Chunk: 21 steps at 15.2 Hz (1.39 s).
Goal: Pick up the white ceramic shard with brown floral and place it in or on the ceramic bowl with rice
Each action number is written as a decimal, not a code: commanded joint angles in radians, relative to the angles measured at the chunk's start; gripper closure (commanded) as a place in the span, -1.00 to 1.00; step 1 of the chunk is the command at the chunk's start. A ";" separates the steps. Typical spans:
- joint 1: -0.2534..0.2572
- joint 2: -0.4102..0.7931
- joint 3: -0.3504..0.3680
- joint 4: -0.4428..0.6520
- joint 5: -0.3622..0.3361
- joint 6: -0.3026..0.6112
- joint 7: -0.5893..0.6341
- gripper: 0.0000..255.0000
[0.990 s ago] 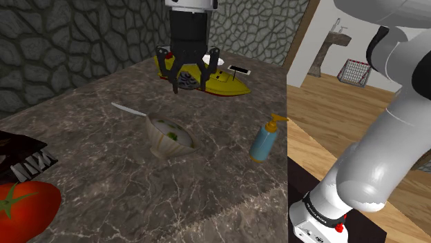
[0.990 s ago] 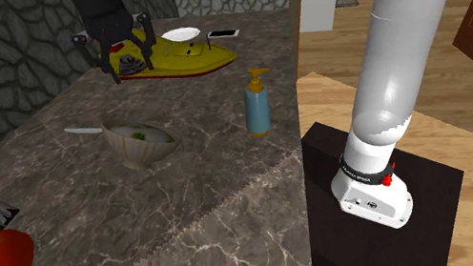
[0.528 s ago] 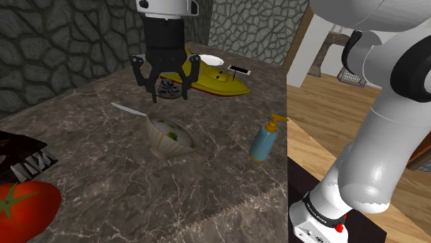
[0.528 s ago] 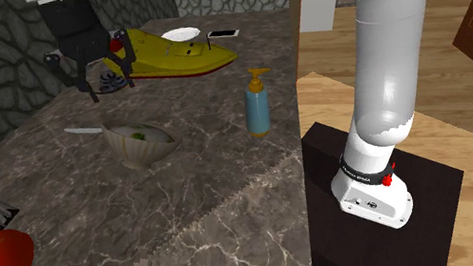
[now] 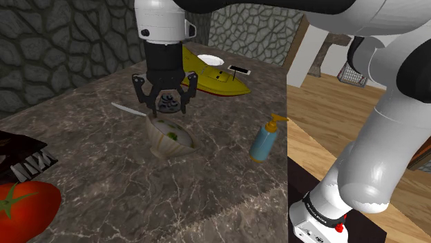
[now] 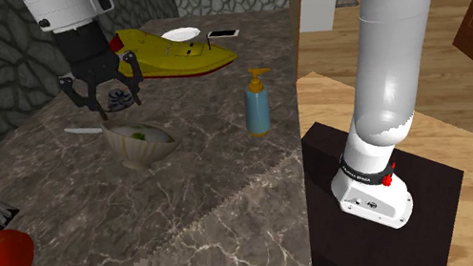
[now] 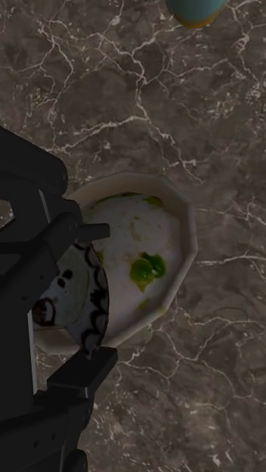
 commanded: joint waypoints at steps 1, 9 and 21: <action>-0.003 -0.006 -0.001 -0.033 0.003 0.028 -0.003 1.00; -0.004 -0.009 -0.002 -0.055 0.004 0.047 -0.006 1.00; 0.016 0.048 0.003 0.140 -0.024 -0.098 0.014 -1.00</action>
